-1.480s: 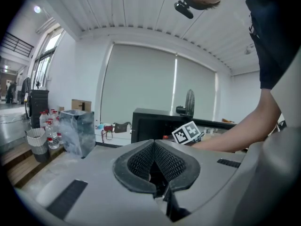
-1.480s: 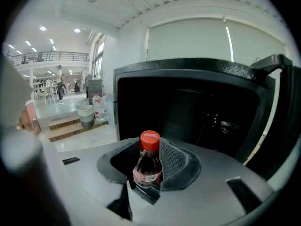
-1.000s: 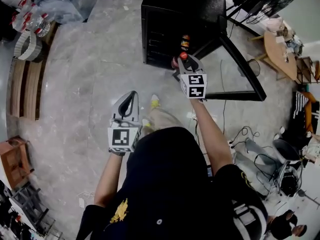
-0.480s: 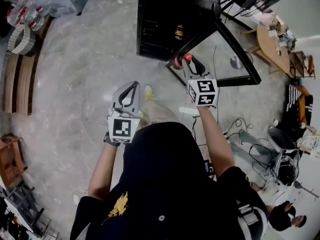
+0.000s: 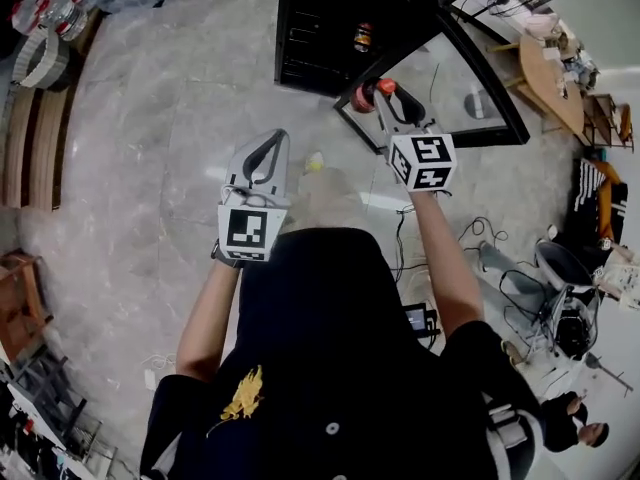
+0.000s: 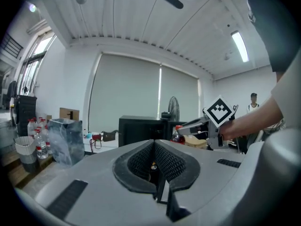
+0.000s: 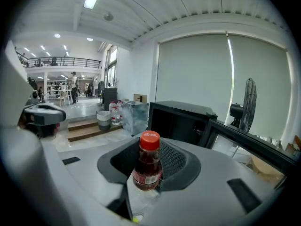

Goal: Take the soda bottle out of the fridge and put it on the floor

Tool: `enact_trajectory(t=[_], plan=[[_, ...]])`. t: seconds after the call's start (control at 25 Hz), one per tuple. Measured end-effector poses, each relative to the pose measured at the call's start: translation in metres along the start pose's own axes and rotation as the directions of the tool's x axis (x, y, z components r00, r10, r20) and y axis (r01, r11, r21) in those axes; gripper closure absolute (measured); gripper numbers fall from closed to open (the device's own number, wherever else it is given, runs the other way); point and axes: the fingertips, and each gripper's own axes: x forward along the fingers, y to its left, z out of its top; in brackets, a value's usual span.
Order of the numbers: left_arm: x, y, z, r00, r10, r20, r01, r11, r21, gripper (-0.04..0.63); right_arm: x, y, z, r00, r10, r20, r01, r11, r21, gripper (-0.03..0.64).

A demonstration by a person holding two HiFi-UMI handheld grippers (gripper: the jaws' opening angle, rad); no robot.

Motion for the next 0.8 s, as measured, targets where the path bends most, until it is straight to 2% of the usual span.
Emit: enact_trajectory(t=[0.44,0.64,0.8], plan=[[-0.005,0.016,-0.026,0.996,0.069,-0.050,-0.071,0.997,-0.034,0.577,0.004,0.008,-0.006,0.994,0.093,-0.058,-0.097,0.993,-0.071,0.496],[0.007,0.016,-0.035,0.997,0.057,-0.060,-0.058,0.998,-0.008,0.577,0.013,0.017,-0.011,0.980,0.149,-0.129,-0.171,0.968,-0.183,0.497],[0.011,0.014,-0.039,0.996,0.055,-0.066,-0.057,0.998,-0.018,0.577,0.021,0.020,-0.024,0.956,0.197,-0.219,-0.245,0.944,-0.221,0.497]])
